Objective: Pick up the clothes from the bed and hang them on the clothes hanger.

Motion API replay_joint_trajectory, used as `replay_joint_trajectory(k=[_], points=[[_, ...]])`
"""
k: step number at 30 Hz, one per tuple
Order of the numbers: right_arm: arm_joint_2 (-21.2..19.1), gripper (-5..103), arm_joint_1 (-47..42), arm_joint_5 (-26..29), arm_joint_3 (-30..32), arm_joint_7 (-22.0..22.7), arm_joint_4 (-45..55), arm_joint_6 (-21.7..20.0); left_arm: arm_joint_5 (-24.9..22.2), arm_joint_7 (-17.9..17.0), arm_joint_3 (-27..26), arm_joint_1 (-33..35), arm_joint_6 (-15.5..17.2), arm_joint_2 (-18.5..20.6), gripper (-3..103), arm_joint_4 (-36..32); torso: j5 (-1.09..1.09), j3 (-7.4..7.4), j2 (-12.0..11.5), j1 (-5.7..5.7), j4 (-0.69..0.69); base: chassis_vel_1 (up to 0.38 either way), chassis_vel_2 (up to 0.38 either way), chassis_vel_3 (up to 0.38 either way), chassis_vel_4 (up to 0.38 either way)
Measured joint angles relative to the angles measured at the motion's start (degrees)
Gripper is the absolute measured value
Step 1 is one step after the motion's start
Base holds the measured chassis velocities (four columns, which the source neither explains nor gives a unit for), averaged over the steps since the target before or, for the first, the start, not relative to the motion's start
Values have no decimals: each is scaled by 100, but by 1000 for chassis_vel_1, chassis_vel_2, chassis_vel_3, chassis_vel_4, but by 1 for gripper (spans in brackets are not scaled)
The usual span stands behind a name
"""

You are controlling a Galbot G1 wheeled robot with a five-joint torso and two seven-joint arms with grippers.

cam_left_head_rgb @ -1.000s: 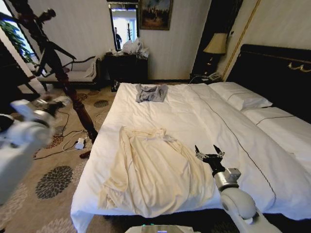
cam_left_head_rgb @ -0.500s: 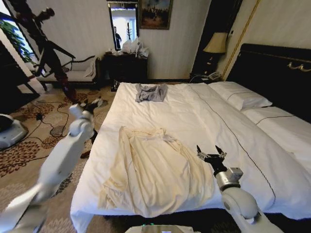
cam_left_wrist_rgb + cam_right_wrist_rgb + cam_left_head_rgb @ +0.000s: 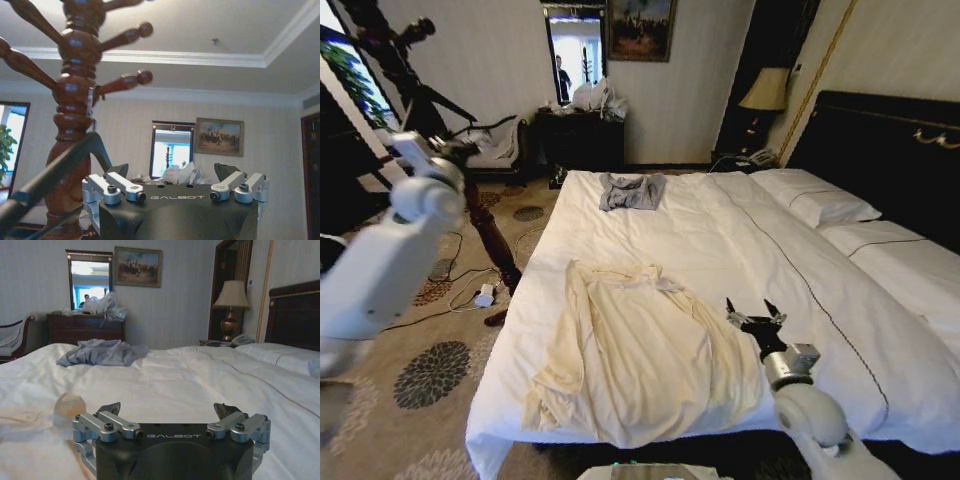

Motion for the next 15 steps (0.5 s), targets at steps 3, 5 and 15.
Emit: replay_joint_trajectory(k=[3, 5, 15], points=[[-2, 100, -46, -11, 15, -11, 21, 12, -277, -171, -5, -246, 170, 88, 97, 32, -3, 0, 0, 0, 0, 0, 0, 0, 0], [-24, 100, -63, -9, 44, -15, 43, 23, -371, -267, 42, -508, 301, 145, 97, 157, -1, 0, 0, 0, 0, 0, 0, 0, 0], [15, 100, -74, -48, 26, -30, 65, 50, -809, -310, 675, -1547, 1009, 558, 97, 1006, 0, 0, 0, 1, 2, 0, 0, 0, 0]])
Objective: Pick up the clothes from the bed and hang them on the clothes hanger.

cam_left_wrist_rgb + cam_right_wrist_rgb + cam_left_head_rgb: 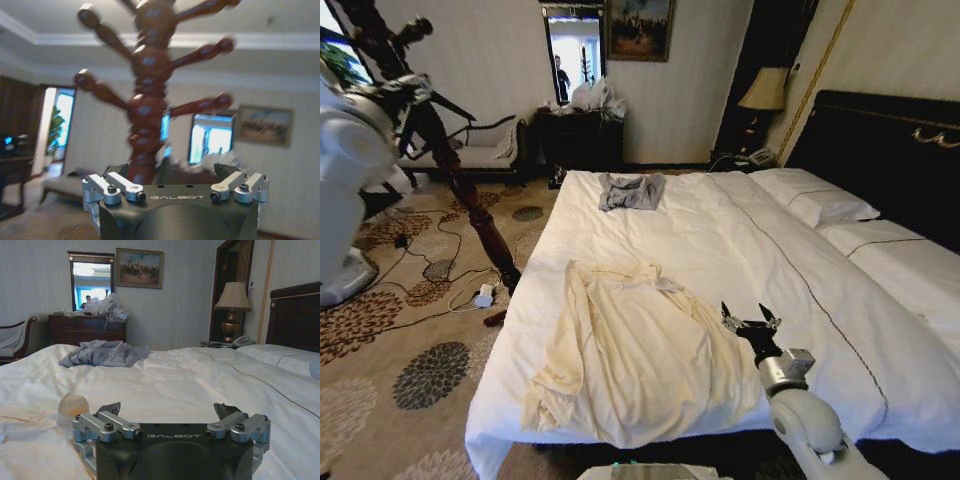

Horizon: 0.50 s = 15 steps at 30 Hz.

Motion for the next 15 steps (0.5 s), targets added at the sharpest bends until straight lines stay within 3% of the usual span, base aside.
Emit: replay_joint_trajectory(k=[4, 11, 15], points=[[-4, 100, 2, -2, 0, -2, -1, 2, 23, -6, 113, -125, 197, 11, 97, 229, -1, 0, 0, 0, -1, 0, 0, 0, 0], [51, 100, -11, -12, -1, -3, 33, 3, -350, -126, 468, -612, 793, -227, 97, 854, 1, 1, 0, 1, -2, 0, 0, 0, 0], [137, 100, -30, -68, -26, -13, 8, 20, -307, -133, 658, -809, 928, -318, 97, 1047, 0, 1, -1, 1, -3, 0, 0, 0, 0]])
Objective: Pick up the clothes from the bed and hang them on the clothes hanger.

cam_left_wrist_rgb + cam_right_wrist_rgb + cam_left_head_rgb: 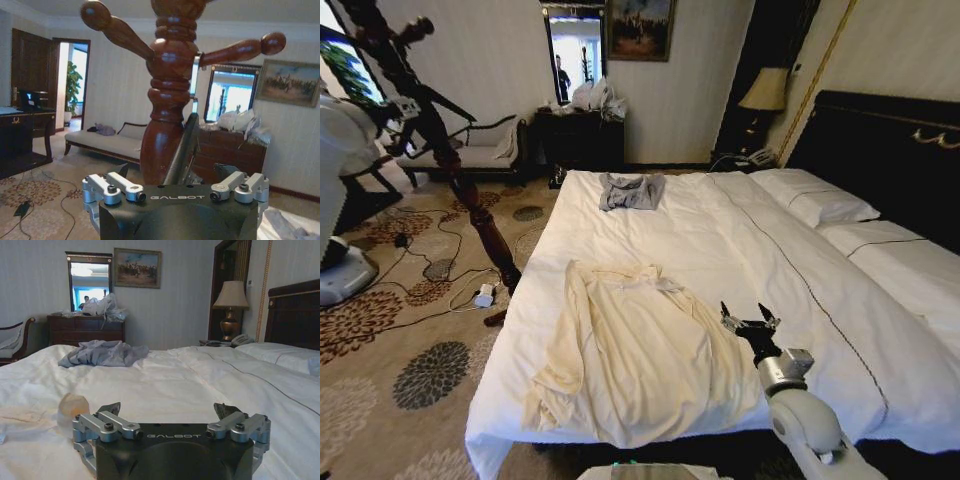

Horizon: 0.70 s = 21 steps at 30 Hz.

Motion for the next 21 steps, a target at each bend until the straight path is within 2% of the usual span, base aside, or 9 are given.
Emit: replay_joint_trajectory(k=[5, 11, 21], points=[[167, 100, 41, -90, -133, -17, -27, 19, 21, 63, 481, -459, 135, -129, 97, 297, 1, 0, 0, 0, 2, 0, 0, 0, 0], [197, 100, 94, -84, -152, -17, -9, 19, -12, 94, 965, -1151, 501, -552, 97, 1059, 4, 0, 0, 0, 0, 0, 0, 0, 0], [200, 100, 58, -62, -96, -15, 66, 22, 15, 25, 1146, -1347, 1008, -826, 92, 1549, 1, 0, 0, 0, 2, 0, 0, 0, 0]])
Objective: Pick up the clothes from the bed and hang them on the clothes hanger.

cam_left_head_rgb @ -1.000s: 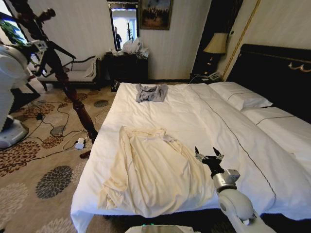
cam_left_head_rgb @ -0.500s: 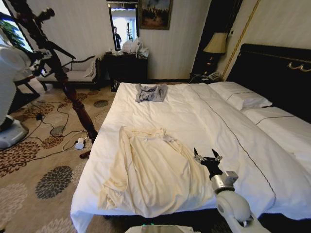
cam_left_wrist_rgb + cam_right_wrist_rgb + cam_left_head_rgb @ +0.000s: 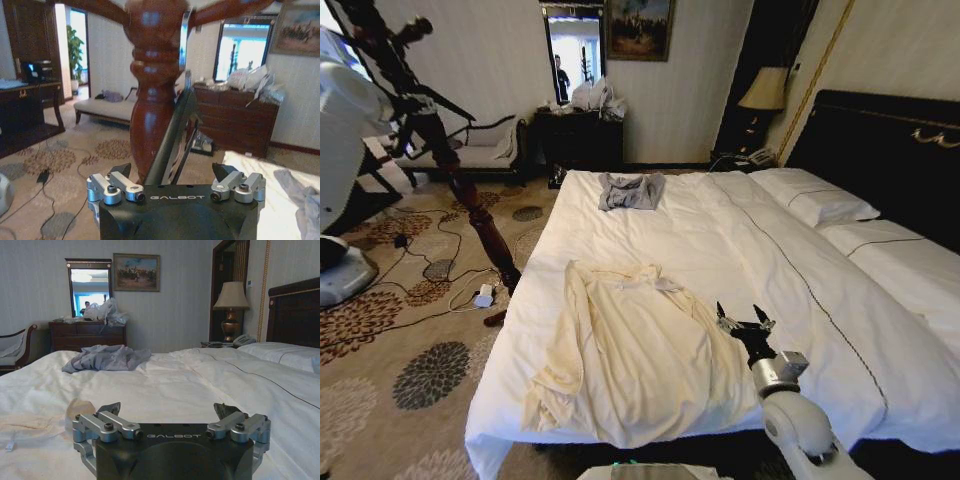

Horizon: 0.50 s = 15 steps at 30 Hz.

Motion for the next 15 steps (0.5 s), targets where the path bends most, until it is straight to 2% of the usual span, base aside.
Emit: replay_joint_trajectory(k=[6, 8, 9, 11, 14, 15], points=[[-9, 100, -82, 2, 33, -8, 51, 0, -63, -10, 27, 7, 49, -110, 90, 230, 1, 0, 0, 0, -1, 0, 0, 0, 0], [-8, 100, -99, -2, 40, -11, 57, 1, -63, -11, 37, 12, 49, -160, 89, 308, 0, 0, 0, 0, 0, 0, 0, 0, 0], [1, 100, -104, -2, 42, -12, 61, 3, -55, -20, 45, 13, 49, -212, 85, 378, 0, 0, 0, 0, 0, 0, 0, 0, 0], [9, 100, -104, -3, 43, -12, 64, 6, -40, -21, 47, 13, 49, -250, 85, 426, 1, 0, 0, 0, -1, 0, 0, 0, 0], [29, 100, -113, -5, 43, -12, 68, 17, -22, -21, 48, 7, 49, -365, 70, 547, 1, 0, 0, 0, -2, 0, 0, 0, 0], [29, 100, -113, -5, 43, -12, 68, 17, -22, -21, 48, 7, 49, -365, 70, 547, 1, 0, 0, 0, -2, 0, 0, 0, 0]])
